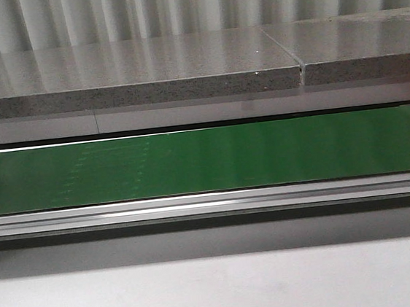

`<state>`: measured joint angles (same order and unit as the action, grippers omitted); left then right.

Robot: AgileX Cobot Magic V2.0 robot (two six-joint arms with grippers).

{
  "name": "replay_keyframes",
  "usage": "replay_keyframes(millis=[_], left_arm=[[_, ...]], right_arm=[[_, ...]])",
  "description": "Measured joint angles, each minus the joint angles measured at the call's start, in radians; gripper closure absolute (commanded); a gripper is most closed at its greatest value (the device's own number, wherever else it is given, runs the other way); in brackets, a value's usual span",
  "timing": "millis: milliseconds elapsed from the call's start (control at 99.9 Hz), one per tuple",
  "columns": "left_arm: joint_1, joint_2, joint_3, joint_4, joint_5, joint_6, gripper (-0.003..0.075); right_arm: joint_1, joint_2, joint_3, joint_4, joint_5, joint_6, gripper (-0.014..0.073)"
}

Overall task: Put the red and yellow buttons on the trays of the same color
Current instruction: 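Grasp the red push-button with the left gripper and lift it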

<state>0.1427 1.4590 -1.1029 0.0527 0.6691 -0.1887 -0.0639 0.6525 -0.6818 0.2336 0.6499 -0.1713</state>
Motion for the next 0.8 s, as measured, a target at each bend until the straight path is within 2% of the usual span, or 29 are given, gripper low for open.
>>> replay_keyframes(millis=[340, 670, 740, 800], left_arm=[[-0.123, -0.003, 0.067, -0.009, -0.033, 0.007, 0.0740], [-0.135, 0.032, 0.077, -0.039, -0.059, 0.009, 0.0735], [-0.135, 0.037, 0.078, -0.043, -0.059, 0.009, 0.0699], [-0.135, 0.037, 0.078, -0.045, -0.059, 0.009, 0.0627]], right_arm=[[0.000, 0.000, 0.000, 0.000, 0.000, 0.000, 0.0661], [0.000, 0.000, 0.000, 0.000, 0.000, 0.000, 0.0661], [0.000, 0.000, 0.000, 0.000, 0.000, 0.000, 0.0661], [0.000, 0.000, 0.000, 0.000, 0.000, 0.000, 0.0661]])
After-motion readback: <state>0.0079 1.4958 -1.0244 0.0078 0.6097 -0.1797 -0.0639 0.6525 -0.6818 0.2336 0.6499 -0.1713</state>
